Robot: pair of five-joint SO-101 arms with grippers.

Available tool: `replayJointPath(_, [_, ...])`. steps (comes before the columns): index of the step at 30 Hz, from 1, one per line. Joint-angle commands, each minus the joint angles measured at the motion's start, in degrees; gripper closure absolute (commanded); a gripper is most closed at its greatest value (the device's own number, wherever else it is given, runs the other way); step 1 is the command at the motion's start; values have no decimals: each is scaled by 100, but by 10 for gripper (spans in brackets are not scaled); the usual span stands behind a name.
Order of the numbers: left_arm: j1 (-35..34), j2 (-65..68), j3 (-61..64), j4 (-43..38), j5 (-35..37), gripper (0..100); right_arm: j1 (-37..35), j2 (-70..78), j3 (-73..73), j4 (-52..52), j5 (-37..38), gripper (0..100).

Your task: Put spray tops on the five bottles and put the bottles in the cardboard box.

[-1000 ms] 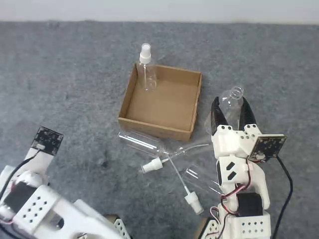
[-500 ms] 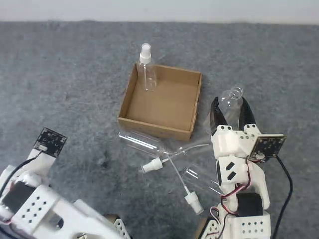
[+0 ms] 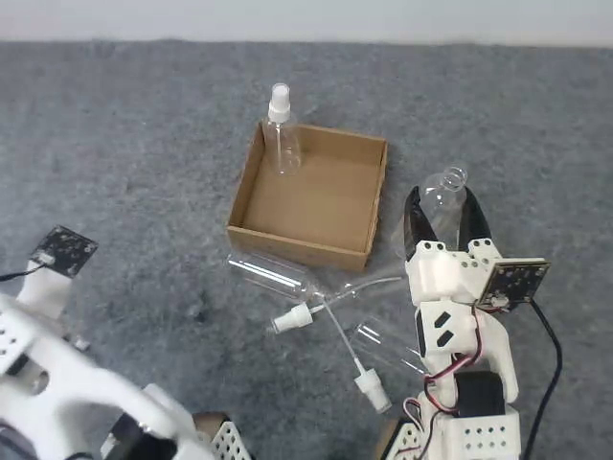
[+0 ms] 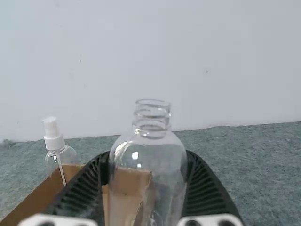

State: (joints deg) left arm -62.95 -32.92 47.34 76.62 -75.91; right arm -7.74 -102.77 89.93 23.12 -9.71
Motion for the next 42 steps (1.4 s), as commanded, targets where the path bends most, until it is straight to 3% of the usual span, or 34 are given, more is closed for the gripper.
replayJointPath(1, [0, 185, -312, -202, -281, 826, -57, -119, -88, -154, 105, 986])
replayJointPath(12, [9, 1609, -136, -1600, -299, 829, -57, -119, -88, -154, 105, 986])
replayJointPath(23, [35, 2444, -136, -1679, -281, 836, -57, -110, -88, -154, 105, 986])
replayJointPath(30, [44, 2954, -136, -1679, -273, 964, -57, -110, -88, -154, 105, 986])
replayJointPath(35, [62, 2813, -233, -1389, 9, 988, -57, -110, -88, -154, 105, 986])
replayJointPath(42, [387, 2004, -1200, 141, 536, 988, -66, -110, -88, -154, 105, 986])
